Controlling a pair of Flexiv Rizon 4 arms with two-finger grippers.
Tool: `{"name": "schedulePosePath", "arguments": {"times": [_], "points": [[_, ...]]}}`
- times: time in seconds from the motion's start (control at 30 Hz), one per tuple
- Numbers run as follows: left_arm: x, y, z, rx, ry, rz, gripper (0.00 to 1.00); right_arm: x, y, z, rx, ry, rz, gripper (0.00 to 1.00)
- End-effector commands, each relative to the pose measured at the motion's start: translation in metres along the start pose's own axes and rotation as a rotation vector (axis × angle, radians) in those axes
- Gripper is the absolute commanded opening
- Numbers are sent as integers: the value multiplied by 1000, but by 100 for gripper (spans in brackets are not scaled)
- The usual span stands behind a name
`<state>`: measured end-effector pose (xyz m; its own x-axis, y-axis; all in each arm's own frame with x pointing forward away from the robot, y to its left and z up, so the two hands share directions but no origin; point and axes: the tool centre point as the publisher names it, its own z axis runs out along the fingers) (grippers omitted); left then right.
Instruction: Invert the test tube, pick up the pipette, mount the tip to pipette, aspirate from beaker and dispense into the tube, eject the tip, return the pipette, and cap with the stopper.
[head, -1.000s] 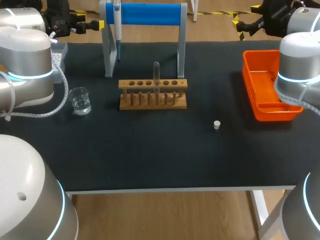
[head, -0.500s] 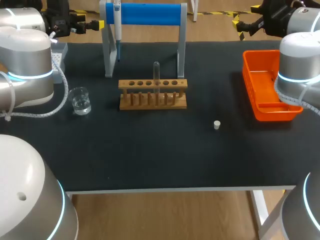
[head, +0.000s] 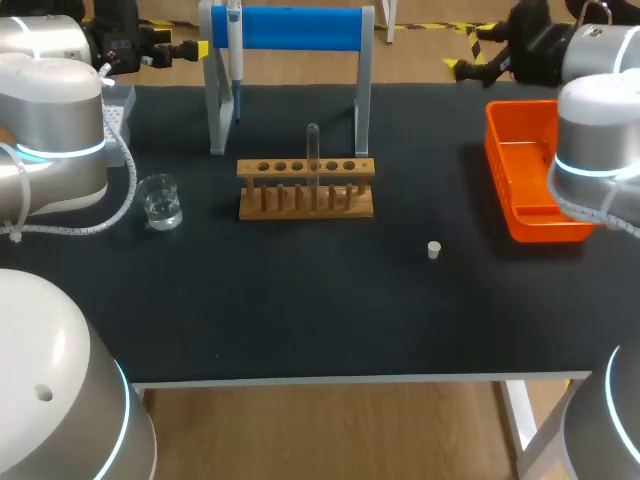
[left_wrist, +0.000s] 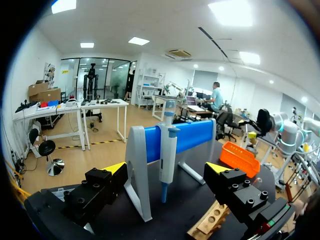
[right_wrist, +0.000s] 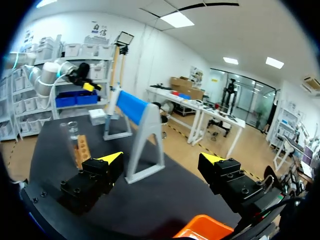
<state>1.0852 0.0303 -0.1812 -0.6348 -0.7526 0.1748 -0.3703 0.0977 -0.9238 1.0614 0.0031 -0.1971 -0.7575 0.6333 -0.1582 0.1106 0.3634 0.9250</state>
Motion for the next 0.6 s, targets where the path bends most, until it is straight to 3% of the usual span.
{"name": "schedulePosePath", "arguments": {"times": [0.03, 0.3, 0.47, 0.6], "points": [[1, 1, 0, 2, -3, 0, 100, 44, -9, -31, -49, 105, -19, 100], [1, 1, 0, 2, -3, 0, 100, 125, -24, -39, -170, 344, -58, 100], [1, 1, 0, 2, -3, 0, 100, 159, -36, -33, -233, 458, -96, 100], [1, 1, 0, 2, -3, 0, 100, 173, -41, -24, -254, 481, -106, 100]]}}
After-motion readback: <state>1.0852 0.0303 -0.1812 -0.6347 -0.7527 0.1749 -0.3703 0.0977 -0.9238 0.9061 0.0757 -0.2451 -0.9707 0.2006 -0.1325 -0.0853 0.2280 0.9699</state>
